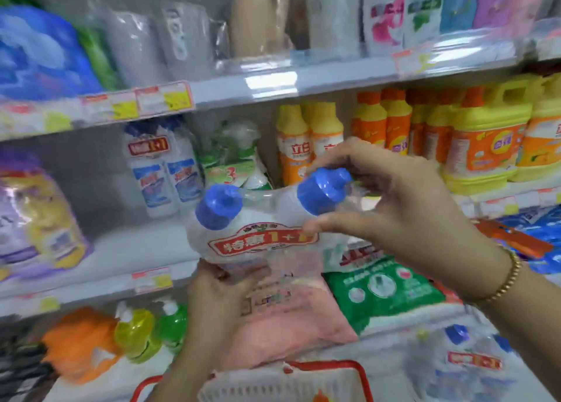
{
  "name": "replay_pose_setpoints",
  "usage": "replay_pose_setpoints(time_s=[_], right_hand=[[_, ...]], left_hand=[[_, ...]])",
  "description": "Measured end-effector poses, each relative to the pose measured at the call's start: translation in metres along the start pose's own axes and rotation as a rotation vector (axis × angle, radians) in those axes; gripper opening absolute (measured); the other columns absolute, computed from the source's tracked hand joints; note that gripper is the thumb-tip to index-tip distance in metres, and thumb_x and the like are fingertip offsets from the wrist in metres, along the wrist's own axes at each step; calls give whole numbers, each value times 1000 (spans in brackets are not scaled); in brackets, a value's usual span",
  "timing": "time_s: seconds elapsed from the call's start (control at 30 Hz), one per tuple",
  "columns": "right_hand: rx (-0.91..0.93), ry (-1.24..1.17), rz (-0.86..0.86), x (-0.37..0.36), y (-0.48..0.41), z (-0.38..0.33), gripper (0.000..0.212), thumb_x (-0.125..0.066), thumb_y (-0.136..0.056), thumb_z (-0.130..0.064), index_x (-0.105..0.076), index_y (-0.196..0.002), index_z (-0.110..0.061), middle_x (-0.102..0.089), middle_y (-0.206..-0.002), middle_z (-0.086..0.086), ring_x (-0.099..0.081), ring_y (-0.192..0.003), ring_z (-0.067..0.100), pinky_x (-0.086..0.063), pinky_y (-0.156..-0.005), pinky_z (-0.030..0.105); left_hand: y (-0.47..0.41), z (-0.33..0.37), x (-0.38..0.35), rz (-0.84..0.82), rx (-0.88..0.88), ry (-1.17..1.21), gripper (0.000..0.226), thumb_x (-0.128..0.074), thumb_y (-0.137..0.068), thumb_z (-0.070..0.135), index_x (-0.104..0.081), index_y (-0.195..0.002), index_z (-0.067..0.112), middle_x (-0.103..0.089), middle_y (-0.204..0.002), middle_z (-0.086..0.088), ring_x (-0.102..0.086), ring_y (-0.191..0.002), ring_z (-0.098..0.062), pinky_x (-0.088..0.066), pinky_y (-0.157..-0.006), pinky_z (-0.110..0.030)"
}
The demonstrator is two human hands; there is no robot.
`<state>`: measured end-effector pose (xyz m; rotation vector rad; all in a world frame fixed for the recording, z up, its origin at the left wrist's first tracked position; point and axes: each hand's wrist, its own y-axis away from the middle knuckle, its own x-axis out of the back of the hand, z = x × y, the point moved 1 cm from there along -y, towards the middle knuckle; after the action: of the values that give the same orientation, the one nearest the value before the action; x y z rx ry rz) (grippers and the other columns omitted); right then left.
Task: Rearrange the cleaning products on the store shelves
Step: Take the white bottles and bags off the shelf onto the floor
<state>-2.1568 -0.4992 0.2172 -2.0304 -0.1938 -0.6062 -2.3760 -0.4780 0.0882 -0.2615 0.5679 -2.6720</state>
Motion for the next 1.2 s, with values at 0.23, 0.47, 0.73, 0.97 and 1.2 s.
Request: replay_pose_setpoints(time_s=[0.23,0.47,0.73,0.97,1.2], right_hand=[[-126,77,-82,-126,-76,51,39,-74,-79,-35,-59,-112,-21,-66,-103,-10,-62,-99,12,-48,-85,30],[-444,567,-478,-192,-48,155,30,-50,-91,-52,-54,-89,-23,-65,-101,3,-60,-97,22,-37,-69,29],[-40,751,-89,-222,-22,190,41,-33,-91,-46,-60,-73,-21,-56,-70,0,-53,-62,22,-43,-53,34],[-11,723,-42,-224,-21,192,58,-15,-99,-46,-61,-76,-20,-55,-72,0,-50,-61,21,-45,-57,37],[-19,731,-46,-224,-19,192,52,-22,-98,-43,-61,-75,-18,-55,-72,2,-51,-63,23,-46,-58,39]], left_hand=[[-104,5,132,277,-171,-330,43,-89,-59,10,-60,-90,3,-55,-68,9,-50,-57,3,-37,-54,-6],[-148,-27,172,226,-119,-333,46,-79,-62,-11,-54,-96,6,-58,-77,9,-58,-64,9,-42,-59,-2],[-198,-75,173,178,100,-271,39,-81,-72,9,-59,-103,19,-65,-90,12,-62,-81,-4,-49,-72,-24],[-248,-94,165,142,167,-294,40,-79,-76,16,-61,-111,17,-69,-112,-5,-65,-104,-26,-50,-96,-47],[-268,-104,156,120,165,-301,36,-75,-82,14,-60,-114,16,-68,-115,-4,-64,-108,-27,-48,-98,-51]])
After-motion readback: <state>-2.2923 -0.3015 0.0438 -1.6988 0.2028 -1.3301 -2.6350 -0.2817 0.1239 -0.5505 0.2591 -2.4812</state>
